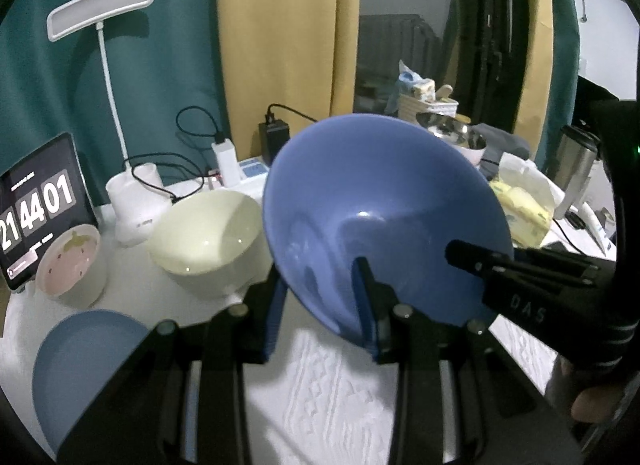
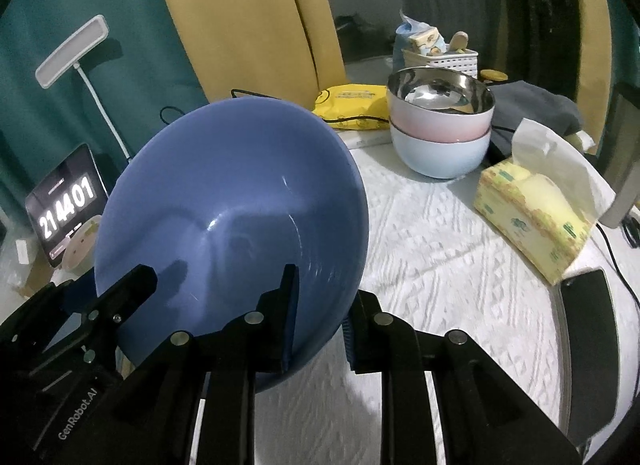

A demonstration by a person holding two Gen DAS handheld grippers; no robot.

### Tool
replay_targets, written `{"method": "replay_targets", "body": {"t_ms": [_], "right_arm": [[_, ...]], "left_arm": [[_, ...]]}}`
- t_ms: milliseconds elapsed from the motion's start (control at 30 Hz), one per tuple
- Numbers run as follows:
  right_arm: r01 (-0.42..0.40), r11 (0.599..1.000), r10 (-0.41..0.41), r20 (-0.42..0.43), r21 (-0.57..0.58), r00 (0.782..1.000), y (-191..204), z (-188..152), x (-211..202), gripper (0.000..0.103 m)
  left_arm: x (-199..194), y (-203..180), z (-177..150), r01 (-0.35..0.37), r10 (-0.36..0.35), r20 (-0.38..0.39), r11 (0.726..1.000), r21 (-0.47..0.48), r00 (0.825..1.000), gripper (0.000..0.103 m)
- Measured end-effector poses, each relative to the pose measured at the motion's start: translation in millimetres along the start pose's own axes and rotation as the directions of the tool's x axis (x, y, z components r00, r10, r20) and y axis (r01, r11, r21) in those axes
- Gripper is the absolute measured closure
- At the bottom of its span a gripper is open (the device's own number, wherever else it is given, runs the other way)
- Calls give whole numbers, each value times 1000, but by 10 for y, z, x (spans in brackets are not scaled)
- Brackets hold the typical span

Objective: Organize plates and bowls

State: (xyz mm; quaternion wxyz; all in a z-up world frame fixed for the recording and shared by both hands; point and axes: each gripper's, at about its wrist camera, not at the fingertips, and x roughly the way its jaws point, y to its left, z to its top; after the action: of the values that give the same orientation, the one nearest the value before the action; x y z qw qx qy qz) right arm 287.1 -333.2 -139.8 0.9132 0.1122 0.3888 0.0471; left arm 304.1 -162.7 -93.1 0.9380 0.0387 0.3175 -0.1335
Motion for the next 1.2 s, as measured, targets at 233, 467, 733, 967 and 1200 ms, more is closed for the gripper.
{"method": "replay_targets", "body": {"t_ms": [233,467,733,967,1200], "right_arm": [[5,1000,-6,-21,-3,1000,20,-125,-77,81],[15,1000,-15,-60,-6,998,31,-288,-109,78],[13,1000,-13,-102,2,995,68,-407,-122,77],[8,1000,-8,-120,-5,993,115,-466,-143,70],[0,1000,-1,-123,-10,992,165,-497,-161,68]], "left_arm": [[-61,4,-136,11,-11,-25,1000,-7,1000,69],[-93,-32,-304,19,-20,-60,1000,-5,998,69],[-139,-6,-422,22,-23,-85,1000,-19,996,69],[-186,19,-497,24,-26,-95,999,-24,995,69],[-196,67,-548,12,-15,-108,1000,-29,994,69]]}}
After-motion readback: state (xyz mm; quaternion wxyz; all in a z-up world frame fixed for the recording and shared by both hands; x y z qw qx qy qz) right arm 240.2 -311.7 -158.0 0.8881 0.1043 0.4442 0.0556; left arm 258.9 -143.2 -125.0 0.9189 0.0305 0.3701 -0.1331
